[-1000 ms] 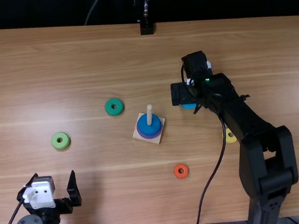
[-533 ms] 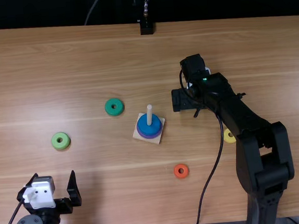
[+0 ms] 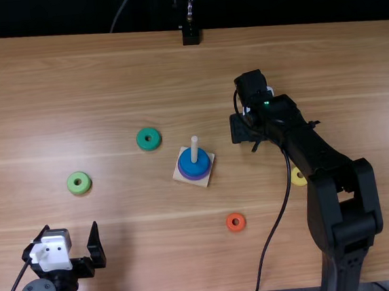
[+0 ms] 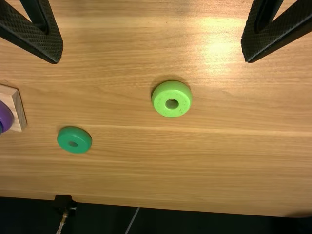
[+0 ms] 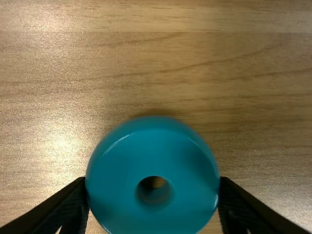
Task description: Build the Hanoi tower: stack the rings onto the peg from bottom to top in this color order: purple, dark blue, light blue, dark green, light green, yellow, orange.
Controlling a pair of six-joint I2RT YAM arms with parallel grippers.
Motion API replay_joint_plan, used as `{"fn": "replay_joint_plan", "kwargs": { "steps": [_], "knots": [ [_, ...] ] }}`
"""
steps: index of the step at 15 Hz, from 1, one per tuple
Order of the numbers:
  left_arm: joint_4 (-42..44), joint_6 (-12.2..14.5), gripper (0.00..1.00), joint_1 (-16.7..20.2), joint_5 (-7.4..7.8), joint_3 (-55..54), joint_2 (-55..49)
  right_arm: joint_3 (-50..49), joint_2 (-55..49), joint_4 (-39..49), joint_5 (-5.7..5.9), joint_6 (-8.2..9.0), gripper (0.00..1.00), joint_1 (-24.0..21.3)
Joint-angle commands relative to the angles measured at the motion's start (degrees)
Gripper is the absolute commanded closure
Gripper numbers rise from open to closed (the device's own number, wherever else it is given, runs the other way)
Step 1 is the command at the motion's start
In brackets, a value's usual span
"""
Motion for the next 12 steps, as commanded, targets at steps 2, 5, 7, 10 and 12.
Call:
{"fn": "replay_joint_plan", "kwargs": {
  "steps": [2,5,7,10,12],
  "knots": [
    [-2.13,0.30,0.00,0.02,1.22,-6.68,-0.89,1.44,0.73,0.03,0.71,0.28,1.00,1.27],
    [-2.13,0.30,0.00,0.02,1.22,-6.68,-0.89,3.02,-1.73,-0.60,0.39,0.81,1.00,2.24],
    [-2.13,0.30,0.00,0.02,1.22,-6.68,-0.89,6.53,-6.12,-3.98,0.60,1.34,1.00,3.47],
    [-2.13,0.30,0.00,0.02,1.22,-6.68,-0.89,15.59,-8.41,-21.59,0.50,0.49,1.00,5.58],
    [-2.13,0.30,0.00,0.02,1.22,-6.68,-0.89,22.35,-8.50,-30.55,0.50,0.49,1.00,7.08]
  ]
}}
